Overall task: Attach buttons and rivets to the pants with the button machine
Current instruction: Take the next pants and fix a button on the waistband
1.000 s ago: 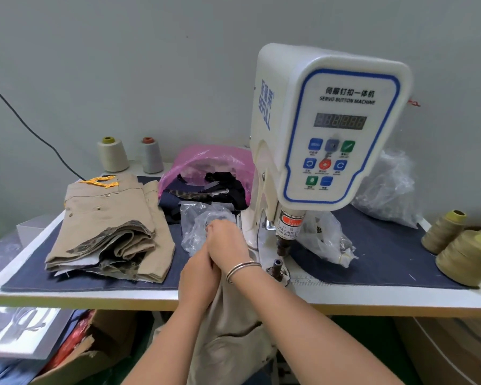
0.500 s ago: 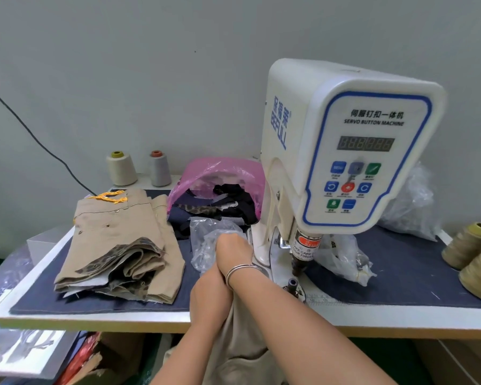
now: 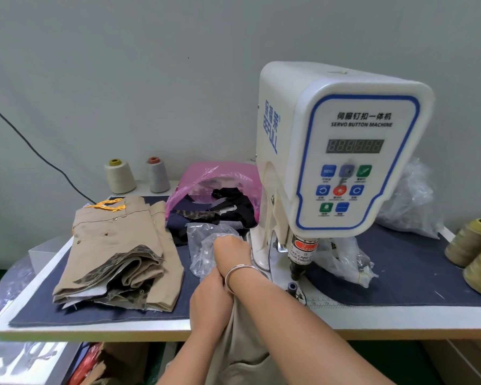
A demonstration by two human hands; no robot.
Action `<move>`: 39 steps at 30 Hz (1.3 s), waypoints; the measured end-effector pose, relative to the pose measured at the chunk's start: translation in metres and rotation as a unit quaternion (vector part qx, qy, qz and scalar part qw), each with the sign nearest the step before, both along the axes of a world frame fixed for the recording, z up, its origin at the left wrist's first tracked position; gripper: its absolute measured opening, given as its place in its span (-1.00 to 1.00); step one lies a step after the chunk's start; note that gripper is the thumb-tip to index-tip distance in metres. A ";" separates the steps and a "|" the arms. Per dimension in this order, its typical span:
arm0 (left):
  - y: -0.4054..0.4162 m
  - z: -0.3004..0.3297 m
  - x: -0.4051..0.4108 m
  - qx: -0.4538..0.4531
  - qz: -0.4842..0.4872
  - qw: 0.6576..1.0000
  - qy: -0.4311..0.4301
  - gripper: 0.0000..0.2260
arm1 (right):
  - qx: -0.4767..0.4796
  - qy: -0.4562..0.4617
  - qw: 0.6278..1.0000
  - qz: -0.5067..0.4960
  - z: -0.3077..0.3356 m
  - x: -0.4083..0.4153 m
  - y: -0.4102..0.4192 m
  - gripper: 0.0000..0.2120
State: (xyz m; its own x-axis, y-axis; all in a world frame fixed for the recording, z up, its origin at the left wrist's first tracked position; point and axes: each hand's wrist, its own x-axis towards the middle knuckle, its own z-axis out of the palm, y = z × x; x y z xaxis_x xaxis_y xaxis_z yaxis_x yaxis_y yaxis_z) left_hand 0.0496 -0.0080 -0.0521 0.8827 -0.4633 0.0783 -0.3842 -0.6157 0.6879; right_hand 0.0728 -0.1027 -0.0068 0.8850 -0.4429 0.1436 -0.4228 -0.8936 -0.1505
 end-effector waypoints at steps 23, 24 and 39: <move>0.001 -0.002 -0.003 -0.030 0.009 1.000 -0.003 -0.90 | 0.052 0.001 0.999 -0.003 -0.003 -0.011 -0.002 -0.73; 0.000 -0.001 -0.003 -0.034 0.008 0.999 -0.004 -0.89 | 0.062 -0.013 0.998 -0.009 -0.001 -0.014 -0.001 -0.76; 0.002 -0.003 -0.005 -0.037 -0.012 0.997 -0.060 -0.76 | 0.410 -0.434 0.790 -0.140 -0.009 -0.190 0.003 -0.75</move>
